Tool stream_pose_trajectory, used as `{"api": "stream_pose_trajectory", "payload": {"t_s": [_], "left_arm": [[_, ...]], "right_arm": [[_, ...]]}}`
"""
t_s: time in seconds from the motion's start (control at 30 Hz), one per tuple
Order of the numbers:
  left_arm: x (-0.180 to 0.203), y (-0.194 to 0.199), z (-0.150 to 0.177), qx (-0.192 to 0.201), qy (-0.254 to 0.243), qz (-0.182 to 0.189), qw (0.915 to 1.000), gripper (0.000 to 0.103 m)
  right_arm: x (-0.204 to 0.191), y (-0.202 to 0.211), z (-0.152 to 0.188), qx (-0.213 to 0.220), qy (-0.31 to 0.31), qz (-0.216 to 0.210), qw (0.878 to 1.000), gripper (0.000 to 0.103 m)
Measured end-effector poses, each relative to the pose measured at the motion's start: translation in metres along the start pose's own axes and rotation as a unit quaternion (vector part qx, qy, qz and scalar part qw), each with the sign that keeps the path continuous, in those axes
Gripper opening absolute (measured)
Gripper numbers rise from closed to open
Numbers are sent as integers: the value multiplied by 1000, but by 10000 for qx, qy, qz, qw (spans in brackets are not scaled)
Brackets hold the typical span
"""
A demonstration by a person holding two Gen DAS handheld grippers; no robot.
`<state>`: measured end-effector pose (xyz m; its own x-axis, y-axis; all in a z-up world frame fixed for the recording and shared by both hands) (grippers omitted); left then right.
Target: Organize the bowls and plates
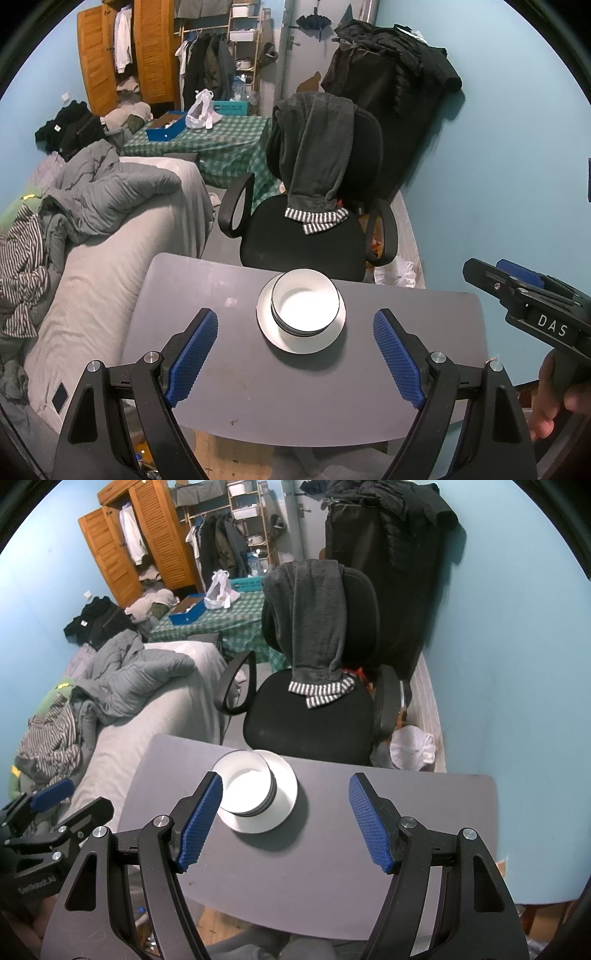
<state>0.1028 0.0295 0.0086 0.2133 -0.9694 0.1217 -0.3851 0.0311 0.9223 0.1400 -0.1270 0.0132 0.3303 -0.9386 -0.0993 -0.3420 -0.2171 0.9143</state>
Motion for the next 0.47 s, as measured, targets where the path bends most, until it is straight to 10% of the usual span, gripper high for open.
{"api": "stream_pose_trajectory", "payload": {"t_s": [0.47], "left_arm": [[6, 5, 2, 52, -54, 18, 10000, 88]], "right_arm": [[-1, 0, -1, -11, -14, -14, 10000, 70]]}}
Point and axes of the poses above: each gripper's, at about its wrist camera, not at the fingertips, and y roughly against the way its jaws point, x to its right, z to its underside, the point moved 8 cm from there along -y, roughly the way its jaws point, and after that the axes turned 10 degrees about -x, right-handed, at the moved point
